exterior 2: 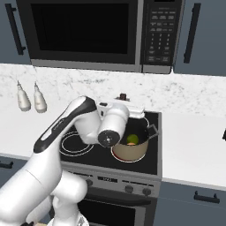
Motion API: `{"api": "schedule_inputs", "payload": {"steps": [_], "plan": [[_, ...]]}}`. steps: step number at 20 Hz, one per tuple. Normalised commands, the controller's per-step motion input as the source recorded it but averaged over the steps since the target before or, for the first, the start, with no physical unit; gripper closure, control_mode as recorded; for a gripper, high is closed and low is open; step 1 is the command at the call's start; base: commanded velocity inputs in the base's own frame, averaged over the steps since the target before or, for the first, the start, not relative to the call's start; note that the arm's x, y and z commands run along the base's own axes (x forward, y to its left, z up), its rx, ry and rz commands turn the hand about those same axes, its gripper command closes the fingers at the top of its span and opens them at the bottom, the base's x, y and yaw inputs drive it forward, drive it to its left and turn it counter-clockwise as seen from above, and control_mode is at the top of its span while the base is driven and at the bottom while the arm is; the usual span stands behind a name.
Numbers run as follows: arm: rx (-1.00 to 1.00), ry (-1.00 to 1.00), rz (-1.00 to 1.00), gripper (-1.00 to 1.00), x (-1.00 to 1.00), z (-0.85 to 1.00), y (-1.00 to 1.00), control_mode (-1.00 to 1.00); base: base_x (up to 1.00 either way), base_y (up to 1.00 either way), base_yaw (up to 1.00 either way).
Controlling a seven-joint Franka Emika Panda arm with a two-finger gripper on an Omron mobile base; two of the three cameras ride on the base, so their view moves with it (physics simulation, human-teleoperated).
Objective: Put the lime and onion in the pot. Retrieve the spatula and lightly stir the vegetables in the pot.
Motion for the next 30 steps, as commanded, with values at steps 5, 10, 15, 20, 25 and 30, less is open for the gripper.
{"api": "schedule_inputs", "payload": {"steps": [5,10,15,20,25,30], "plan": [[0.08,0.03,-0.20,1.00,0.00,-0.54,-0.30,-1.00,0.00,0.00,0.00],[0.07,0.00,-0.15,1.00,0.02,-0.35,-0.16,-1.00,0.00,0.00,0.00],[0.08,0.00,-0.11,1.00,0.17,-0.31,-0.06,-1.00,0.00,0.00,0.00],[0.04,0.00,-0.03,1.00,0.17,-0.38,0.00,-1.00,0.00,0.00,0.00],[0.00,-0.06,0.01,1.00,0.02,-0.54,0.00,-1.00,0.00,0.00,0.00],[-0.02,-0.12,0.19,1.00,-0.10,-0.75,0.00,-1.00,0.00,0.00,0.00]]}}
